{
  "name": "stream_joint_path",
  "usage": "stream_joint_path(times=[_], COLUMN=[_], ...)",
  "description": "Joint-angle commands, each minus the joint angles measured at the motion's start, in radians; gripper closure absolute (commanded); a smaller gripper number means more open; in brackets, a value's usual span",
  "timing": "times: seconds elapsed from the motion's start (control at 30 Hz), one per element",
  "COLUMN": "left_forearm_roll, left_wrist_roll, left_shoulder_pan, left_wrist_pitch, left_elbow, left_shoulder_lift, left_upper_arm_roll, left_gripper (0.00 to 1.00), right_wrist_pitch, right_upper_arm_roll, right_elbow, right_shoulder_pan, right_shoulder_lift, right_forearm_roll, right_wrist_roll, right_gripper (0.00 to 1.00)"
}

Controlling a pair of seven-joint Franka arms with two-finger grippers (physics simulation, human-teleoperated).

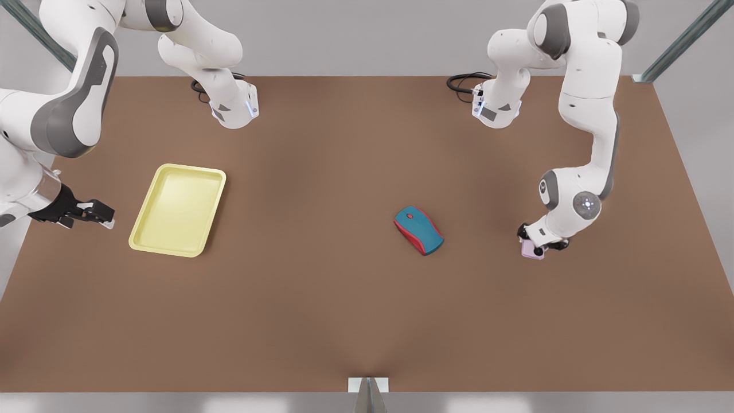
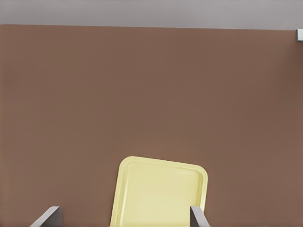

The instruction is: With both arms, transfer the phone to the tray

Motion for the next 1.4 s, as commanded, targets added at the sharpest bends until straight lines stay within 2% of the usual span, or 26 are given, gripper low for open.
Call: stream_joint_path(times=[0.0, 0.13, 0.23, 0.27, 0.37, 0.5, 0.63, 0.8, 0.83, 0.87, 0.9, 1.03, 1.13, 1.2, 1.27, 1.3, 1.33, 1.37], left_forearm_roll=[-0.006, -0.008, -0.038, -0.038, -0.04, -0.032, -0.023, -0.021, -0.021, -0.02, -0.02, -0.021, -0.031, -0.087, -0.074, -0.055, -0.037, -0.008], left_wrist_roll=[-0.267, -0.677, -1.005, -1.113, -1.302, -1.323, -1.326, -1.361, -1.363, -1.368, -1.369, -1.377, -1.234, -1.0, -0.725, -0.581, -0.518, -0.504], left_shoulder_pan=[-0.095, -0.339, -0.357, -0.365, -0.484, -0.61, -0.693, -0.722, -0.722, -0.722, -0.722, -0.719, -0.616, -0.459, -0.279, -0.193, -0.19, -0.118], left_wrist_pitch=[-0.251, -0.382, -0.452, -0.452, -0.51, -0.486, -0.302, -0.218, -0.219, -0.219, -0.219, -0.265, -0.492, -0.708, -0.926, -1.027, -1.081, -1.101], left_elbow=[0.095, 0.276, 0.463, 0.543, 0.825, 1.17, 1.198, 1.198, 1.198, 1.198, 1.197, 1.197, 1.191, 1.18, 1.181, 1.181, 1.178, 1.065], left_shoulder_lift=[0.002, 0.045, 0.133, 0.177, 0.354, 0.605, 0.711, 0.768, 0.768, 0.768, 0.766, 0.737, 0.63, 0.5, 0.375, 0.303, 0.251, 0.115], left_upper_arm_roll=[0.0, -0.002, -0.166, -0.21, -0.215, -0.214, -0.204, -0.194, -0.194, -0.194, -0.194, -0.172, -0.16, -0.16, -0.158, -0.135, -0.063, -0.077], left_gripper=[0.23, 0.23, 0.23, 0.23, 0.23, 0.23, 0.21, 0.21, 0.18, 0.03, 0.0, 0.0, 0.0, 0.0, 0.0, 0.0, 0.0, 0.0], right_wrist_pitch=[0.001, -0.008, -0.014, -0.014, -0.013, -0.001, 0.002, -0.013, -0.013, -0.01, -0.011, -0.002, -0.001, -0.001, 0.001, 0.002, 0.007, 0.028], right_upper_arm_roll=[-0.001, -0.003, 0.006, 0.009, 0.011, 0.011, 0.009, -0.024, -0.026, -0.038, -0.043, -0.009, -0.003, 0.057, 0.08, 0.108, 0.124, 0.175], right_elbow=[0.002, -0.001, 0.0, 0.002, 0.0, -0.003, -0.027, -0.098, -0.098, -0.104, -0.098, -0.104, -0.116, -0.115, -0.11, -0.115, -0.115, -0.124], right_shoulder_pan=[-0.001, -0.015, -0.038, -0.018, -0.006, -0.007, -0.003, 0.022, 0.037, 0.074, 0.072, 0.022, 0.028, 0.026, 0.043, 0.063, 0.069, 0.072], right_shoulder_lift=[-0.001, 0.001, -0.002, -0.001, -0.001, 0.018, 0.027, 0.025, 0.025, 0.024, 0.028, 0.032, 0.024, 0.019, 0.028, 0.036, 0.042, 0.047], right_forearm_roll=[0.003, 0.018, 0.01, 0.006, 0.003, 0.006, 0.018, 0.01, 0.006, 0.001, 0.003, 0.01, 0.019, 0.019, 0.023, 0.021, 0.021, 0.019], right_wrist_roll=[-0.003, 0.0, -0.003, 0.0, -0.002, 0.002, 0.003, 0.0, 0.0, 0.003, 0.003, -0.02, 0.009, 0.1, 0.201, 0.293, 0.321, 0.402], right_gripper=[0.0, 0.0, 0.0, 0.0, 0.0, 0.0, 0.0, 0.0, 0.0, 0.0, 0.0, 0.0, 0.0, 0.0, 0.0, 0.0, 0.0, 0.0])
